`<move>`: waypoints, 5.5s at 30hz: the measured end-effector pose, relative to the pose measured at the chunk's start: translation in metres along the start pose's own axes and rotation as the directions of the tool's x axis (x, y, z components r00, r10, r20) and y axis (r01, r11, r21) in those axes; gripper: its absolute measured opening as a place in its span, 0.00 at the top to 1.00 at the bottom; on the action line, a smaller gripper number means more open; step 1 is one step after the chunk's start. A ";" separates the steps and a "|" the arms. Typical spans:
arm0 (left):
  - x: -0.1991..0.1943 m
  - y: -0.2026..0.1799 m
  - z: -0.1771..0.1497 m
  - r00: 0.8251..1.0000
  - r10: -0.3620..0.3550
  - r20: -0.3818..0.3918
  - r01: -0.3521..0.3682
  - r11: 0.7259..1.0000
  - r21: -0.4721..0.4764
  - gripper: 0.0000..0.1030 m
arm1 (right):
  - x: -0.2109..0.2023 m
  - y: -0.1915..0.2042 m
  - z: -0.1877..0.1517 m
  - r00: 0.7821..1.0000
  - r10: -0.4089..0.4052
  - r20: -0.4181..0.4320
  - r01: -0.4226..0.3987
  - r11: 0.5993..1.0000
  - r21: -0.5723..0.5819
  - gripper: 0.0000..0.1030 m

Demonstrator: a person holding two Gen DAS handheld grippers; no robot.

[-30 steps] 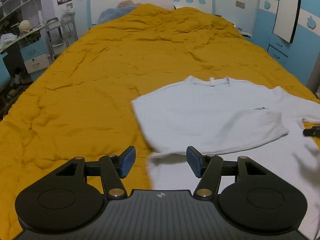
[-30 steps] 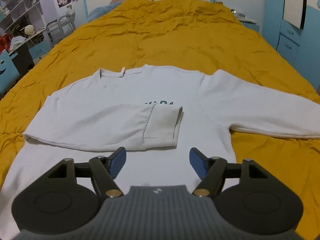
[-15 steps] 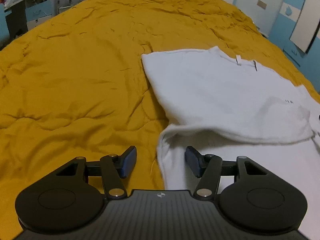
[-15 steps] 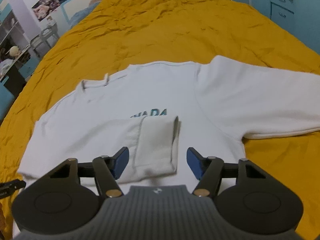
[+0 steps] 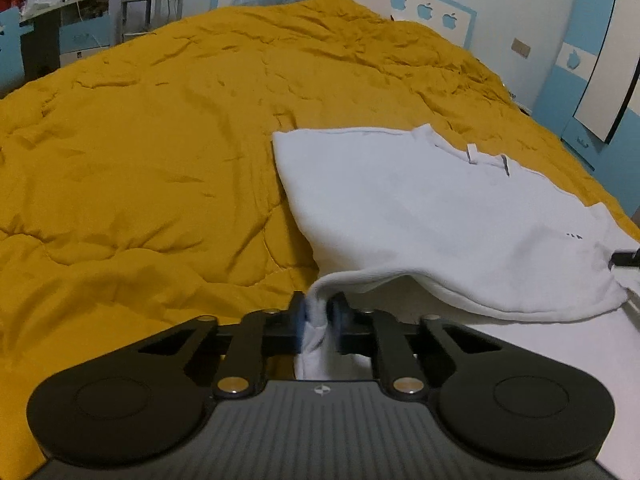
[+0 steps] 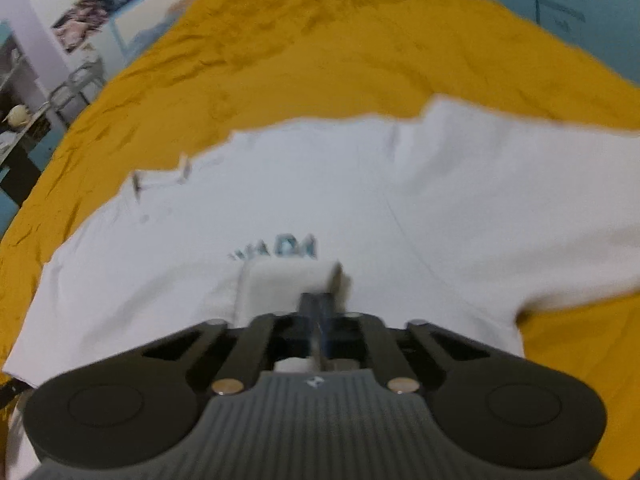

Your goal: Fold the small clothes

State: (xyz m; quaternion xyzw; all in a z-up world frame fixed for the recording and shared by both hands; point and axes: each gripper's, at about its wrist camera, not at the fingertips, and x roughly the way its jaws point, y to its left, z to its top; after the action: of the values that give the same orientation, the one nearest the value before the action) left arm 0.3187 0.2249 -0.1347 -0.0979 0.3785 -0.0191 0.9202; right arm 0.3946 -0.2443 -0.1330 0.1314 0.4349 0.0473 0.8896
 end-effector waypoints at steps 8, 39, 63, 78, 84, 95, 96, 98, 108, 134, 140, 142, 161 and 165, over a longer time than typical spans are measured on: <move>-0.004 0.006 0.000 1.000 0.017 0.005 -0.017 0.999 -0.040 0.91 | -0.054 0.038 0.061 0.978 0.085 0.191 -0.069 0.994 -0.086 1.00; 0.009 0.002 -0.010 0.999 0.048 -0.017 -0.048 0.998 -0.038 0.91 | -0.031 -0.007 0.076 0.986 0.010 0.166 -0.019 0.998 0.055 1.00; 0.010 -0.003 -0.011 0.998 0.060 -0.027 -0.061 0.998 -0.028 0.90 | -0.004 -0.057 -0.015 0.995 0.090 -0.049 -0.070 0.947 0.313 0.77; 0.008 -0.010 -0.008 0.994 0.089 -0.066 -0.086 0.995 0.041 0.90 | -0.017 -0.046 -0.022 1.000 -0.004 -0.003 0.005 0.986 0.167 0.98; -0.002 -0.016 -0.004 0.985 0.125 -0.122 -0.117 0.990 0.074 0.85 | -0.011 -0.050 -0.029 1.000 -0.029 -0.010 0.030 0.985 0.170 0.95; -0.058 -0.048 0.013 0.992 0.123 -0.026 -0.122 0.991 0.048 0.80 | -0.090 -0.117 -0.011 0.990 -0.122 0.067 0.107 0.975 0.195 0.91; -0.059 -0.053 0.016 0.992 0.125 -0.015 -0.124 0.991 0.049 0.79 | -0.096 -0.126 -0.009 0.989 -0.129 0.072 0.112 0.972 0.208 0.91; -0.058 -0.063 0.021 0.991 0.130 0.002 -0.130 0.990 0.044 0.78 | -0.109 -0.148 -0.006 0.986 -0.147 0.083 0.123 0.963 0.240 0.90; -0.023 -0.091 0.027 0.989 0.143 -0.028 -0.143 0.990 0.001 0.72 | -0.167 -0.265 0.000 0.958 -0.262 0.117 0.193 0.891 0.411 0.64; 0.004 -0.112 0.009 0.961 0.264 -0.080 -0.262 0.964 0.034 0.70 | -0.137 -0.427 0.014 0.897 -0.425 0.119 0.220 0.664 0.715 1.00; -0.013 -0.107 0.009 0.975 0.218 -0.039 -0.218 0.976 0.014 0.70 | -0.161 -0.339 0.063 0.861 -0.442 0.252 0.273 0.819 0.505 1.00; -0.021 -0.104 0.009 0.979 0.203 -0.025 -0.203 0.979 0.007 0.70 | -0.171 -0.300 0.083 0.866 -0.398 0.304 0.245 0.866 0.435 1.00; -0.061 -0.051 0.028 0.999 0.036 0.039 -0.030 0.989 -0.147 0.71 | -0.125 0.133 0.132 0.945 0.149 0.292 -0.109 0.983 -0.149 1.00; -0.058 -0.040 0.026 1.000 0.014 0.021 -0.010 0.981 -0.194 0.71 | -0.067 0.189 0.082 0.972 0.164 0.168 -0.123 0.965 -0.229 1.00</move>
State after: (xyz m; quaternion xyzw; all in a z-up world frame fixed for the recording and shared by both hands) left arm 0.2971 0.1960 -0.0688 -0.1852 0.3688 0.0245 0.9105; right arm 0.4235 -0.0914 0.0180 0.0685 0.3315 0.1467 0.9295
